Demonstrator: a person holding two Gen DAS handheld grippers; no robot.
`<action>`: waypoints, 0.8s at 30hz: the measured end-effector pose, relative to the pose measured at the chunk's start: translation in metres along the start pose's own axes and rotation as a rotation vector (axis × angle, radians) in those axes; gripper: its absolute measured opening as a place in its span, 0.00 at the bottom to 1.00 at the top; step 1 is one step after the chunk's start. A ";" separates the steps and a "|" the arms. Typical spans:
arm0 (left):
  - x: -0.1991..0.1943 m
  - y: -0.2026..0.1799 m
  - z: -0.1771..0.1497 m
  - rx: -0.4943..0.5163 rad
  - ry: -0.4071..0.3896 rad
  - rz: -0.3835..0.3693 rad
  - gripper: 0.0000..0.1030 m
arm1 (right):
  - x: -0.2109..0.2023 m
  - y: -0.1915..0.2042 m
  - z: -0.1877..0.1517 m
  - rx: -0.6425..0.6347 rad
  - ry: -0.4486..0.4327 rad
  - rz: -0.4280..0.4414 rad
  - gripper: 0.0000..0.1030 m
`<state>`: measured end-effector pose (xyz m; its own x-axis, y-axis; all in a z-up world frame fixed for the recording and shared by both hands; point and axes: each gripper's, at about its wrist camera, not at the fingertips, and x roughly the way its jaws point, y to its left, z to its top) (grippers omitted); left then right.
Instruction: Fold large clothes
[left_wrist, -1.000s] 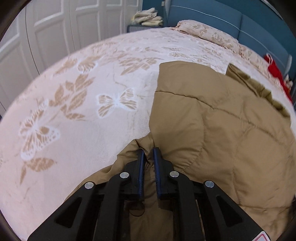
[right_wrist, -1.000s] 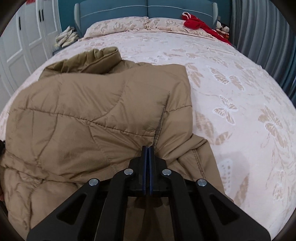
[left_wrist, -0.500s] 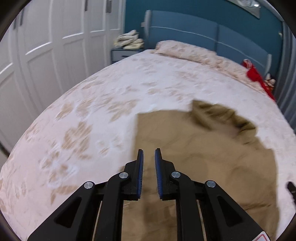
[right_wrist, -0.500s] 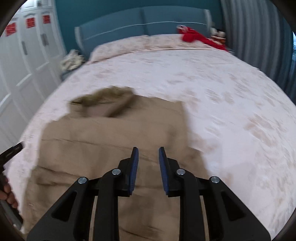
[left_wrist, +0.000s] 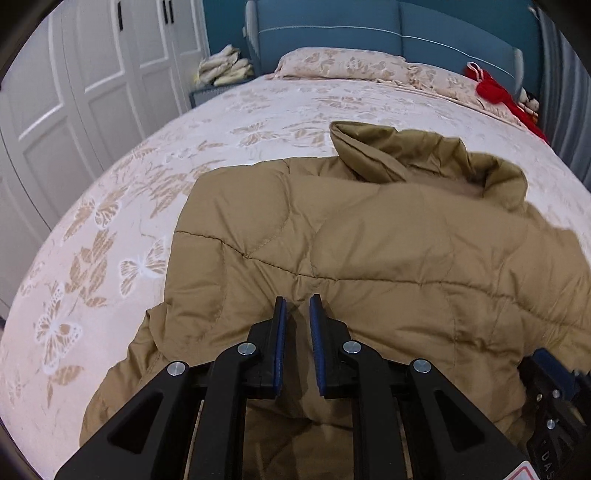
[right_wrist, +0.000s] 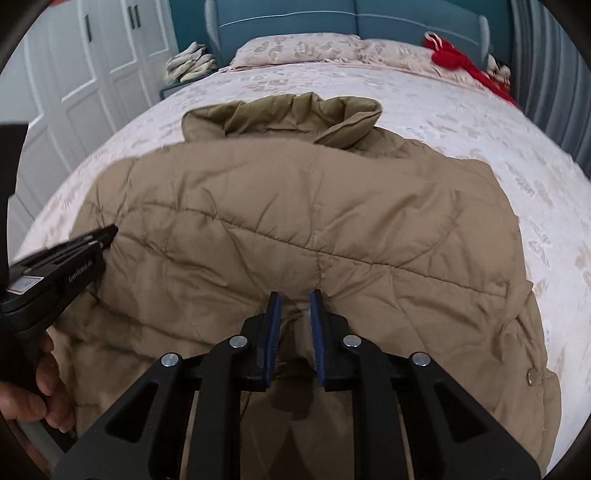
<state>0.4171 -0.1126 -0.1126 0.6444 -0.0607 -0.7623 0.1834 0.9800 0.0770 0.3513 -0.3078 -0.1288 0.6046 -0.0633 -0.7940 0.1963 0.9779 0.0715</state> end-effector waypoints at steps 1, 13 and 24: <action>0.001 0.000 -0.003 0.001 -0.006 0.000 0.14 | 0.002 0.001 -0.003 -0.002 -0.007 -0.001 0.14; 0.009 -0.012 -0.018 0.033 -0.058 0.076 0.14 | 0.008 0.000 -0.018 -0.011 -0.068 -0.013 0.14; 0.011 -0.016 -0.023 0.048 -0.077 0.105 0.13 | 0.008 0.000 -0.021 -0.011 -0.092 -0.013 0.14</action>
<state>0.4039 -0.1251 -0.1366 0.7170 0.0256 -0.6966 0.1459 0.9717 0.1859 0.3402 -0.3044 -0.1476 0.6703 -0.0939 -0.7361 0.1963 0.9791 0.0539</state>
